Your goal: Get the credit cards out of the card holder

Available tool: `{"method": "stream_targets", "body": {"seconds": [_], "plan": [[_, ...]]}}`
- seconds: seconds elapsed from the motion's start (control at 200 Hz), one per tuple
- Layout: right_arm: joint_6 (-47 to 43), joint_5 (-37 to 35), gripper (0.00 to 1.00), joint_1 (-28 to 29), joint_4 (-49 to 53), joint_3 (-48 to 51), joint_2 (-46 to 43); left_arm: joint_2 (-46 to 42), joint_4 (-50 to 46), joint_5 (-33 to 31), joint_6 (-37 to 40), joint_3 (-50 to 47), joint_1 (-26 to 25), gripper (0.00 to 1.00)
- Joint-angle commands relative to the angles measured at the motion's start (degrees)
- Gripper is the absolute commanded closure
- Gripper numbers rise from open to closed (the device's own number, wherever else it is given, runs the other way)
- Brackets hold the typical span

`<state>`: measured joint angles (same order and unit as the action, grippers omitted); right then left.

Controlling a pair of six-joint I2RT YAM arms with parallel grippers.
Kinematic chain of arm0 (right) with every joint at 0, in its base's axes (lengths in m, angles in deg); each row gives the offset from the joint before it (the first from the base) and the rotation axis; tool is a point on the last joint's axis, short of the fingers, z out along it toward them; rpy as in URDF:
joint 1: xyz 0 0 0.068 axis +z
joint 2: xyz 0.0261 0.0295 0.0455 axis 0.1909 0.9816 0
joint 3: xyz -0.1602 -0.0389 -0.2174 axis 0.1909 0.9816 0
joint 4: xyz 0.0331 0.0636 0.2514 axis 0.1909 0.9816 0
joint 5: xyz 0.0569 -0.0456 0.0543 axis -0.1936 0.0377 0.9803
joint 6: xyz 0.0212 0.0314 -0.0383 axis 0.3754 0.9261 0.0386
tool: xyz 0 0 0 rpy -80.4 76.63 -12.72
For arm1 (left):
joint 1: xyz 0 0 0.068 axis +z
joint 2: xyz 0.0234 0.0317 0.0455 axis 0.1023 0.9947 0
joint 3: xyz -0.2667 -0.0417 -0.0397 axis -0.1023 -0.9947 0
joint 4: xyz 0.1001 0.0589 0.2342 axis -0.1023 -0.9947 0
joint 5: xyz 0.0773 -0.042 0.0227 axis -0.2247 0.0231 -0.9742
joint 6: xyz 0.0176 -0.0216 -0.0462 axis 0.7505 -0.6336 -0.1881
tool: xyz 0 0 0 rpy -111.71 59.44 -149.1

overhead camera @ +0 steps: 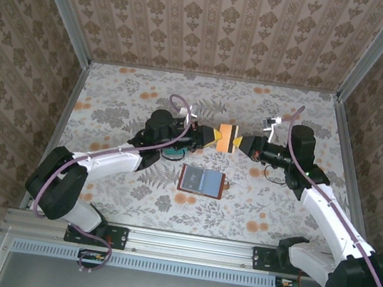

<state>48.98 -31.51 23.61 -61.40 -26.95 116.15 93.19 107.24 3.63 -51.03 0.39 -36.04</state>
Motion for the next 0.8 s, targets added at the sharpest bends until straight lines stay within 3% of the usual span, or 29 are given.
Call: {"method": "stream_targets", "body": {"seconds": [0.0,0.105,0.145,0.275,0.325,0.375,0.44,0.545,0.795], "plan": [[0.76,2.55,1.00,0.05,-1.91,0.32,0.00,-0.06,2.65,1.63,-0.14,2.02,-0.31,0.98],[0.50,2.42,1.00,-0.07,-1.58,0.73,0.09,-0.44,2.81,1.77,-0.05,2.33,-0.43,1.00],[0.21,2.27,0.94,-0.06,-1.06,0.79,0.09,-0.67,2.81,1.88,0.12,2.58,-0.52,1.00],[-1.72,0.83,0.28,-0.49,2.46,0.77,-0.47,-2.09,0.37,1.80,1.76,2.55,-0.37,1.00],[-2.41,-0.09,0.13,-0.68,4.04,0.77,-1.06,-3.05,-1.53,1.59,3.01,2.50,-0.18,1.00],[-3.12,-0.91,0.06,-0.91,5.57,0.71,-1.76,-4.04,-3.48,1.36,4.52,2.36,0.06,1.00],[-4.54,-1.96,0.00,-1.16,8.07,0.26,-2.48,-5.71,-7.99,1.43,7.01,2.78,0.49,1.00],[-6.55,-3.77,0.00,-1.25,12.03,-0.54,-3.31,-9.47,-21.45,-0.03,15.95,4.61,0.89,1.00],[-9.99,-10.24,0.00,-1.24,18.44,-0.60,-6.29,-16.66,-58.52,-14.68,43.12,13.20,1.02,1.00]]}}
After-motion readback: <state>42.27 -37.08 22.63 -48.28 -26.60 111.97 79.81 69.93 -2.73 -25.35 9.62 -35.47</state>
